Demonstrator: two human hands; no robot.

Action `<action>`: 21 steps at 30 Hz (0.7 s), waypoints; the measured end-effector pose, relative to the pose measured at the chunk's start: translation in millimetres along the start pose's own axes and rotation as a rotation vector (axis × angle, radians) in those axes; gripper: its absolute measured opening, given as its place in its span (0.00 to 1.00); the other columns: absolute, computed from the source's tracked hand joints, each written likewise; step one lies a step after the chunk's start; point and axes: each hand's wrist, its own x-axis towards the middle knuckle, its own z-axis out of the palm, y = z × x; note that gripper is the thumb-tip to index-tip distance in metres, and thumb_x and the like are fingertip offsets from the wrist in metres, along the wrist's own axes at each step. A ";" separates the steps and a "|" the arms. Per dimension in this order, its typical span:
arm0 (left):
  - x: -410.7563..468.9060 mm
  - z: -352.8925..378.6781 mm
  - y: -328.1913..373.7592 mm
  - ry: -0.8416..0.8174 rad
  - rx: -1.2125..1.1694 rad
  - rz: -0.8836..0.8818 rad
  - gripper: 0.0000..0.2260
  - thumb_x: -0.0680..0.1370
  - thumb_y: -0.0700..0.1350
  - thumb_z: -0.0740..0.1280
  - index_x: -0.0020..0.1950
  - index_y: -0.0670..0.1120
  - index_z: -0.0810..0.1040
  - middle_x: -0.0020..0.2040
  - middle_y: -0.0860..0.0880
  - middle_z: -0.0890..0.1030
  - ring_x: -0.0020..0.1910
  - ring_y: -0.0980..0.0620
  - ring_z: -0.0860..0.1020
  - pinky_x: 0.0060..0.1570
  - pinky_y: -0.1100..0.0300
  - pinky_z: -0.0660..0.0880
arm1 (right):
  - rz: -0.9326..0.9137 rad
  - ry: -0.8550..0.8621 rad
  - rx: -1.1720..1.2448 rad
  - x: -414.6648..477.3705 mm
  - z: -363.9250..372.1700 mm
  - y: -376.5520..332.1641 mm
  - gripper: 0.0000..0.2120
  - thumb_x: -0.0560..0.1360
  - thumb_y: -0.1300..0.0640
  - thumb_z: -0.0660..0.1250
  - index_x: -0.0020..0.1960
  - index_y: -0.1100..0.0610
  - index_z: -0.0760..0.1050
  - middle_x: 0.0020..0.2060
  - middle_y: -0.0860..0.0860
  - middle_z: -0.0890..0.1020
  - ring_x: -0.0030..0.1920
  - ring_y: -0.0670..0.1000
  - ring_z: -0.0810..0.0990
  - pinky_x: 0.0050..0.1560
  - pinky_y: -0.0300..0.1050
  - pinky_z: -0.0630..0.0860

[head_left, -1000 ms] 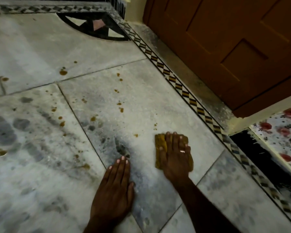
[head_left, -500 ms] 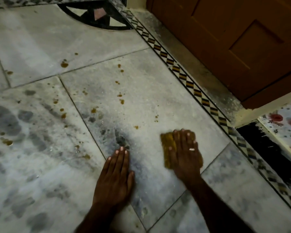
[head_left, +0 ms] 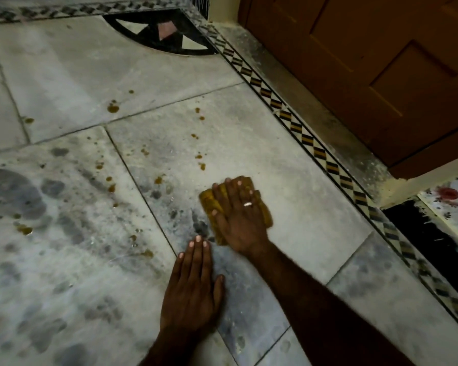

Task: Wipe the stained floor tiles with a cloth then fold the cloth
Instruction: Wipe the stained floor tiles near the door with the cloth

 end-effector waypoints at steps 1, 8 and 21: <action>-0.2 0.8 -0.7 0.012 0.008 -0.001 0.29 0.81 0.52 0.57 0.77 0.34 0.64 0.79 0.36 0.63 0.78 0.39 0.63 0.74 0.43 0.64 | -0.052 0.032 -0.013 -11.7 3.0 -7.7 0.30 0.82 0.43 0.50 0.81 0.52 0.61 0.80 0.58 0.63 0.80 0.63 0.59 0.80 0.60 0.45; -5.5 4.5 -4.7 0.047 0.023 0.037 0.30 0.78 0.49 0.59 0.76 0.32 0.64 0.78 0.33 0.63 0.78 0.36 0.61 0.74 0.40 0.63 | -0.183 0.055 -0.096 -102.2 16.1 3.9 0.27 0.85 0.45 0.51 0.82 0.51 0.59 0.81 0.56 0.61 0.81 0.60 0.57 0.77 0.66 0.60; -60.9 -32.5 -38.8 0.019 0.013 -0.122 0.29 0.81 0.50 0.59 0.78 0.36 0.62 0.79 0.37 0.62 0.80 0.41 0.59 0.75 0.43 0.62 | -0.091 0.060 -0.050 -23.4 25.6 -53.3 0.29 0.83 0.44 0.50 0.82 0.53 0.59 0.80 0.59 0.61 0.81 0.63 0.57 0.79 0.64 0.53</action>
